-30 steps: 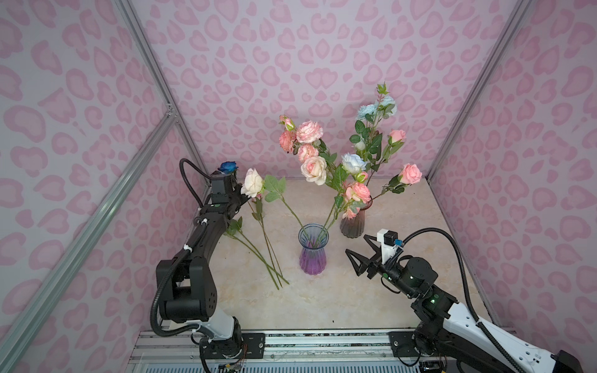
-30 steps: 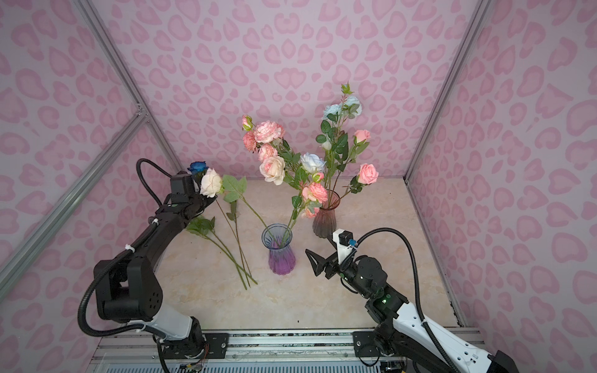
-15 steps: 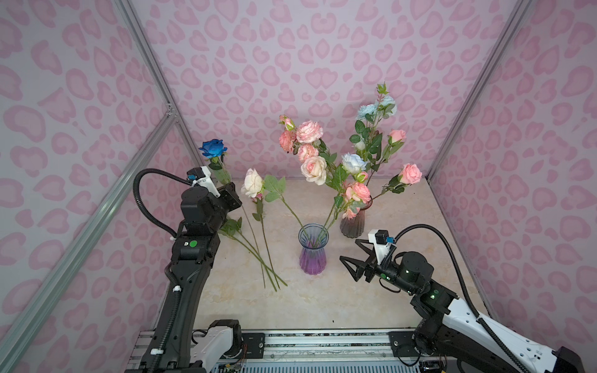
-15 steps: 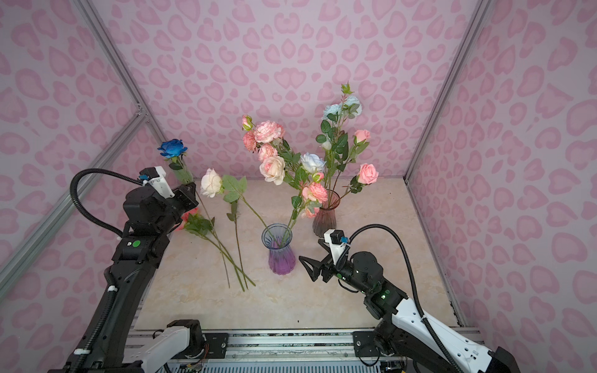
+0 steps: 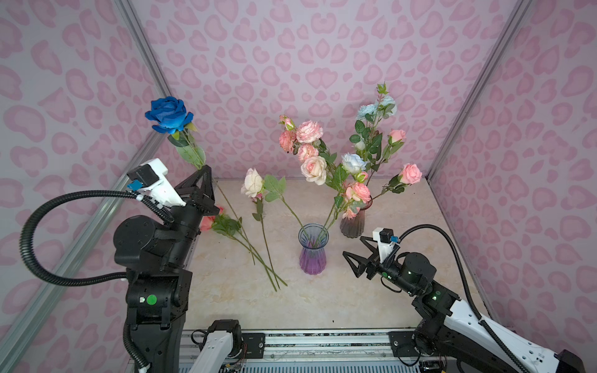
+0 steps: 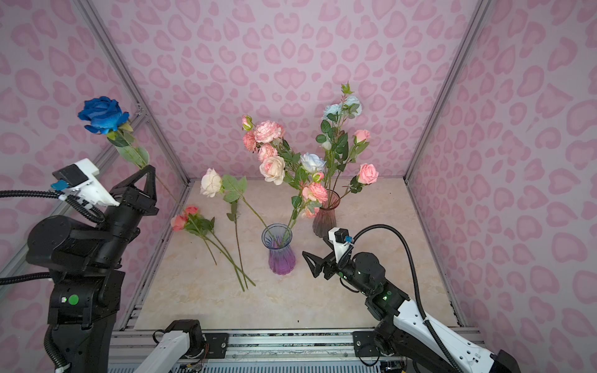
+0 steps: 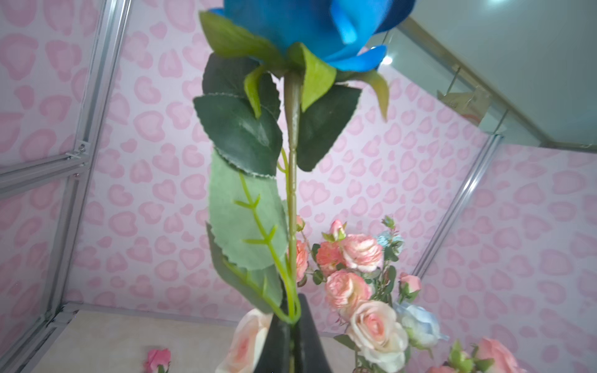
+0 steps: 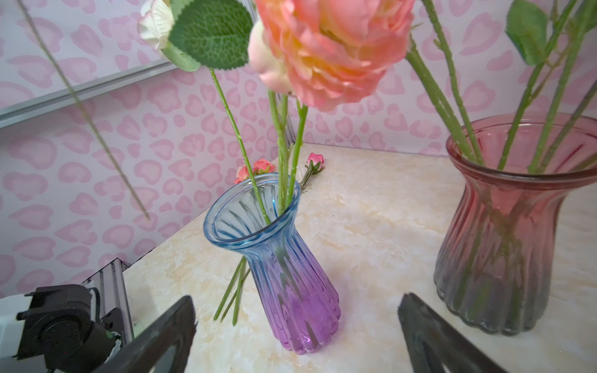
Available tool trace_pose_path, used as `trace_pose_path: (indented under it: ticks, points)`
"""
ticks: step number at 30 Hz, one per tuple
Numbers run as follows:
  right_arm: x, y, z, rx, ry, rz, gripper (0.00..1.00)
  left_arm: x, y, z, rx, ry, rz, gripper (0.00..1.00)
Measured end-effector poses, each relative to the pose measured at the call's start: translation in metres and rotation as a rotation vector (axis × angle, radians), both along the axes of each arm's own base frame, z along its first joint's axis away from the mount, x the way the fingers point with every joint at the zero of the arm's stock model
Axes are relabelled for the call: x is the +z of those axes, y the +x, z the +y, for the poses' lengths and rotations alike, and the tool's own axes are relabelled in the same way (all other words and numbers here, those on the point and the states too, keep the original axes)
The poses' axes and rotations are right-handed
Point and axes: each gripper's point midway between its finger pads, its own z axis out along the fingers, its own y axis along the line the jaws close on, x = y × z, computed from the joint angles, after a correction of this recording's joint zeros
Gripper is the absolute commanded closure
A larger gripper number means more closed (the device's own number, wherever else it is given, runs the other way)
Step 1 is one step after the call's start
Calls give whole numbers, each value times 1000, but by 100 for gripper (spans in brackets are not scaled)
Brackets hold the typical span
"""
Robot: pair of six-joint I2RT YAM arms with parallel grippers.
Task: Arrange flowers in a vase
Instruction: Pick up the flower from the top-left of the table, then place the flower in the vase.
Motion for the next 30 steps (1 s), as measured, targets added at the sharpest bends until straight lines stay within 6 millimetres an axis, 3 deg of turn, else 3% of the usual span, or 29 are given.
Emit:
trace_pose_path:
  ticks: [4, 8, 13, 18, 24, 30]
  points:
    - [-3, 1, 1, -3, -3, 9, 1, 29, -21, -12, -99, -60, -73, 97]
    - [-3, 2, 1, -8, -1, 11, 1, 44, -21, -26, -226, -139, -125, 97]
    - [-1, 4, -1, -21, 4, 4, 1, 31, 4, -73, -431, -177, -101, 97]
    - [6, 3, -3, -25, 20, -14, 1, 25, 4, -136, -582, -95, -123, 97]
    - [8, 0, -7, -33, 32, -28, 1, 19, 9, -165, -576, -15, -167, 97]
    - [4, 0, -10, -46, 27, -24, 1, 22, 19, -169, -509, 29, -223, 97]
